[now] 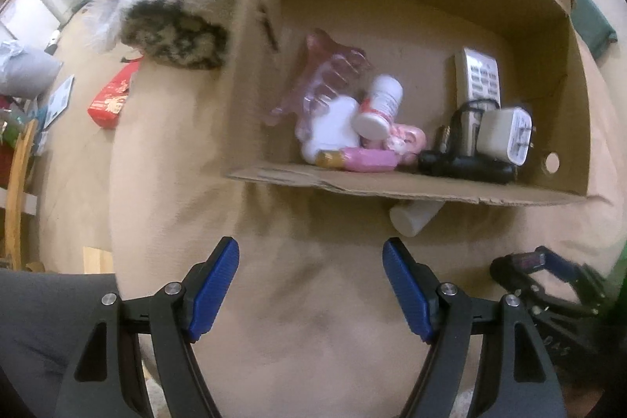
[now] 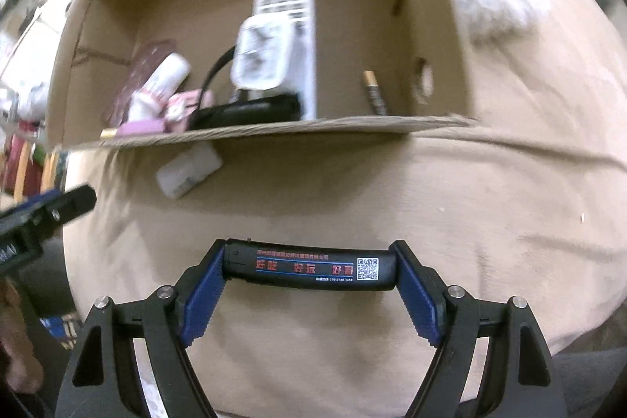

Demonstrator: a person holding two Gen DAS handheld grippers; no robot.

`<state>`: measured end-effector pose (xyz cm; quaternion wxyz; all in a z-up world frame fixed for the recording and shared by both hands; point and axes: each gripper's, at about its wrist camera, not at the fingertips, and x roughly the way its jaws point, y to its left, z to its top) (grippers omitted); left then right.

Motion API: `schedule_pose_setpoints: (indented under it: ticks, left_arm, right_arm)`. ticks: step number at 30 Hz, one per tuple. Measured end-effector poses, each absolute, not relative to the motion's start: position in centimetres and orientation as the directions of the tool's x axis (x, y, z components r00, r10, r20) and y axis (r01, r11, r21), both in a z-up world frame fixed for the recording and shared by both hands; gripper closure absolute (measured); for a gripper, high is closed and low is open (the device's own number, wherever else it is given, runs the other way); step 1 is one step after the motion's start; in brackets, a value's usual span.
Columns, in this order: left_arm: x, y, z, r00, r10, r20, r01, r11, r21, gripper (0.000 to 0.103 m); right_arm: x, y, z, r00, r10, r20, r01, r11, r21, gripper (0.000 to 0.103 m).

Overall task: Organize rigid objects
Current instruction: 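Grasp the black power bank with the right tool while the left tool grasps the white pill bottle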

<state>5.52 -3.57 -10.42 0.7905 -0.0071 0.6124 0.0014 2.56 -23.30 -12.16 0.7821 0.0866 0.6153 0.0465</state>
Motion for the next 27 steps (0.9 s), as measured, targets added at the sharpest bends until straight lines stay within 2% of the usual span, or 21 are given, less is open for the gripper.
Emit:
schedule_pose_setpoints:
  ticks: [4, 10, 13, 17, 20, 27]
  left_arm:
    - [5.7, -6.1, -12.1, 0.256, -0.007, -0.967, 0.027, 1.0, 0.0, 0.03]
    - [7.0, -9.8, -13.9, 0.273, -0.028, -0.962, 0.113, 0.994, 0.004, 0.03]
    - [7.8, -10.4, -14.6, 0.276, 0.012, -0.961, 0.083, 0.996, 0.037, 0.03]
    - [8.5, -11.1, -15.8, 0.225, -0.032, -0.974, 0.043, 0.999, -0.023, 0.03]
    - [9.0, -11.9, -16.3, 0.238, 0.018, -0.971, 0.032, 0.999, 0.027, 0.03]
    - [10.4, -12.6, -16.7, 0.226, 0.051, -0.973, -0.085, 0.996, 0.032, 0.032]
  right_arm:
    - [2.9, -24.9, -13.3, 0.203, 0.139, -0.969, 0.083, 0.984, 0.159, 0.017]
    - [4.3, -27.4, -14.3, 0.186, 0.169, -0.968, 0.124, 0.973, 0.194, 0.016]
    - [5.0, -26.9, -14.7, 0.187, 0.167, -0.968, 0.122, 0.974, 0.191, 0.016]
    - [5.5, -26.3, -14.7, 0.19, 0.169, -0.967, 0.131, 0.972, 0.195, 0.016]
    - [5.8, -25.3, -15.3, 0.189, 0.169, -0.967, 0.135, 0.971, 0.196, 0.016]
    - [5.4, -25.4, -15.5, 0.193, 0.173, -0.966, 0.15, 0.968, 0.203, 0.017]
